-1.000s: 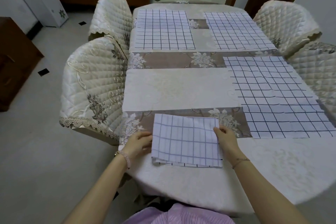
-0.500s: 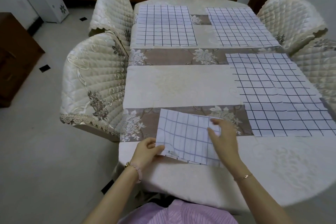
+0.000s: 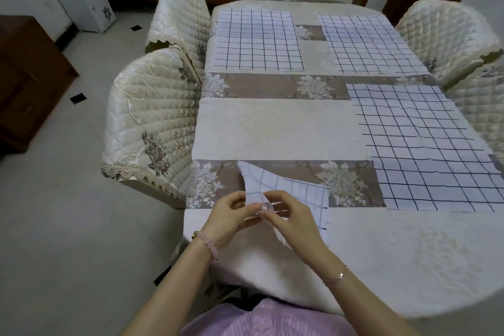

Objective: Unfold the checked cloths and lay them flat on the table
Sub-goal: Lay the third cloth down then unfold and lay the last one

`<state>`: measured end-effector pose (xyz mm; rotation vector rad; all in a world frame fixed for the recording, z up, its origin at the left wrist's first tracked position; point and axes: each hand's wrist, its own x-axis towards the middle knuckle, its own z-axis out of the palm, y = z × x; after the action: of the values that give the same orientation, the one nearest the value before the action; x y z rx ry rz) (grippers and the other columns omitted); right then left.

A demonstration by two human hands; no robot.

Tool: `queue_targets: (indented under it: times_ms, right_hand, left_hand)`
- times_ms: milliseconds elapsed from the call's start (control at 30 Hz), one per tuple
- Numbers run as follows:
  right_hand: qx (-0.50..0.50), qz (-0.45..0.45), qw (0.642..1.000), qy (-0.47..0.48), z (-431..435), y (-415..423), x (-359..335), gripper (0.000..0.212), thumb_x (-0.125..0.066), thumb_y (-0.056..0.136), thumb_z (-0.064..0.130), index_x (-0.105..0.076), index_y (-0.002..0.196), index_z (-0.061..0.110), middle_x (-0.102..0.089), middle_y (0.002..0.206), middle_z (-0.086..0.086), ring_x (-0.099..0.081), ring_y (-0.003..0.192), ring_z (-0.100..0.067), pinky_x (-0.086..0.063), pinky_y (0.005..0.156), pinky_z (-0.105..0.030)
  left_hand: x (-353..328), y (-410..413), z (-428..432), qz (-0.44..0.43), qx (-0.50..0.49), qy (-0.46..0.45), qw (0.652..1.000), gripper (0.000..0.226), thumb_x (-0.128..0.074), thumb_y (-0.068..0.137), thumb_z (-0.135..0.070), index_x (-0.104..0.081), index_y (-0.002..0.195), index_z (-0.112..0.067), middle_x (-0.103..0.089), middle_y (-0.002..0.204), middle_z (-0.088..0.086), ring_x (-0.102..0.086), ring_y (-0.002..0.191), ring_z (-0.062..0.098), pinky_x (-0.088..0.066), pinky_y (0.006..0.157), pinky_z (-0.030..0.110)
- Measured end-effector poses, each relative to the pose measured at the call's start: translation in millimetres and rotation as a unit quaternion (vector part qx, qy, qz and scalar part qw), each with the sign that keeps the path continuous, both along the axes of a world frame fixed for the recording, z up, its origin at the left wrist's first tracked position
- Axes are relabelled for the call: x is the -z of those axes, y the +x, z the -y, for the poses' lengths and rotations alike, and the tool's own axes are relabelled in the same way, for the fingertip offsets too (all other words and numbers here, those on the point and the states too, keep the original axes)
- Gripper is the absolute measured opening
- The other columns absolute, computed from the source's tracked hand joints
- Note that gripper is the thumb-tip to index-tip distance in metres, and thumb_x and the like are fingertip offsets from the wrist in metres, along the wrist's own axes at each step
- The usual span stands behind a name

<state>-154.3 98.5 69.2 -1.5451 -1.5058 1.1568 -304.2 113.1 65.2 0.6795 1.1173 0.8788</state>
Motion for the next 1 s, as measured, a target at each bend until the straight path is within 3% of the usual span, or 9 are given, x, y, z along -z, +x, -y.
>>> queue_targets:
  times_ms: [167,333,400,500,633,733,800,867,1000]
  right_hand:
    - [0.010,-0.045,0.998,-0.030,-3.8,1.6,-1.5,0.018,-0.071,0.080,0.026,-0.069,0.097,0.021,-0.072,0.093,0.010,-0.068,0.083,-0.003,-0.051,0.074,-0.015]
    - [0.051,-0.094,0.994,-0.022,-7.0,3.2,-6.4,0.007,-0.065,0.085,0.014,-0.070,0.080,0.012,-0.070,0.073,0.006,-0.063,0.071,-0.003,-0.048,0.067,-0.014]
    - [0.080,-0.117,0.990,-0.021,-11.0,8.5,-10.1,0.010,-0.063,0.086,0.012,-0.070,0.080,0.009,-0.069,0.075,0.001,-0.063,0.071,-0.005,-0.051,0.070,-0.020]
    - [0.129,-0.143,0.981,-0.025,-18.9,24.0,-14.0,0.009,-0.059,0.089,0.010,-0.068,0.087,0.009,-0.068,0.080,-0.002,-0.063,0.068,-0.001,-0.053,0.065,-0.016]
    - [0.198,-0.221,0.952,-0.072,-28.1,53.5,-14.9,0.010,-0.057,0.091,0.014,-0.063,0.086,0.008,-0.067,0.080,-0.009,-0.063,0.067,-0.016,-0.052,0.059,-0.023]
    - [0.251,-0.252,0.931,-0.082,-33.3,77.4,-16.9,0.014,-0.052,0.094,0.016,-0.060,0.083,0.013,-0.066,0.065,0.003,-0.057,0.057,-0.009,-0.046,0.047,-0.017]
    - [0.287,-0.250,0.921,-0.084,-35.2,95.2,-20.2,0.016,-0.051,0.094,0.018,-0.062,0.083,0.016,-0.064,0.062,0.006,-0.054,0.058,-0.010,-0.045,0.045,-0.015]
    - [0.292,-0.226,0.926,-0.081,-36.0,107.2,-22.6,0.015,-0.051,0.095,0.020,-0.065,0.090,0.017,-0.064,0.073,0.003,-0.056,0.064,-0.012,-0.048,0.048,-0.017]
    - [0.311,-0.114,0.942,-0.053,-37.8,114.3,-20.0,0.016,-0.052,0.094,0.022,-0.065,0.085,0.021,-0.063,0.080,0.002,-0.057,0.073,-0.013,-0.049,0.054,-0.011]
  left_hand:
    - [-6.9,-7.6,-0.5,0.018,0.006,0.005,1.000,0.019,-0.064,0.082,0.007,-0.069,0.097,-0.003,-0.074,0.087,0.008,-0.071,0.083,0.015,-0.058,0.078,0.024]
    - [-16.4,-6.0,-3.0,0.003,-0.013,0.026,1.000,0.015,-0.060,0.086,0.006,-0.069,0.088,-0.006,-0.073,0.075,0.001,-0.069,0.073,0.011,-0.059,0.081,0.027]
    - [-19.4,-9.1,-5.4,0.002,-0.031,0.043,0.999,0.012,-0.058,0.087,0.004,-0.067,0.085,-0.004,-0.072,0.074,0.002,-0.069,0.071,0.012,-0.060,0.077,0.027]
    - [-23.0,-23.2,-12.9,0.014,-0.063,0.052,0.997,0.011,-0.055,0.089,0.000,-0.063,0.082,-0.004,-0.072,0.071,0.001,-0.070,0.067,0.014,-0.059,0.063,0.025]
    - [-23.8,-50.8,-27.2,0.011,-0.108,0.041,0.993,0.018,-0.053,0.092,-0.006,-0.060,0.078,-0.014,-0.069,0.076,0.000,-0.065,0.071,0.013,-0.056,0.062,0.026]
    - [-24.2,-69.5,-43.8,-0.007,-0.137,0.032,0.990,0.015,-0.051,0.094,-0.010,-0.058,0.080,-0.013,-0.065,0.081,0.001,-0.061,0.072,0.012,-0.054,0.053,0.020]
    - [-24.7,-77.3,-56.2,-0.032,-0.150,0.034,0.988,0.013,-0.050,0.095,-0.013,-0.056,0.083,-0.013,-0.061,0.081,0.001,-0.057,0.070,0.012,-0.050,0.049,0.018]
    - [-25.9,-78.6,-67.3,-0.067,-0.157,0.044,0.984,0.015,-0.050,0.095,-0.014,-0.057,0.082,-0.014,-0.058,0.077,0.001,-0.052,0.064,0.011,-0.045,0.043,0.015]
    - [-18.1,-68.8,-84.5,-0.174,-0.143,0.059,0.972,0.018,-0.053,0.094,-0.016,-0.060,0.077,-0.015,-0.058,0.066,0.002,-0.051,0.056,0.012,-0.043,0.044,0.020]
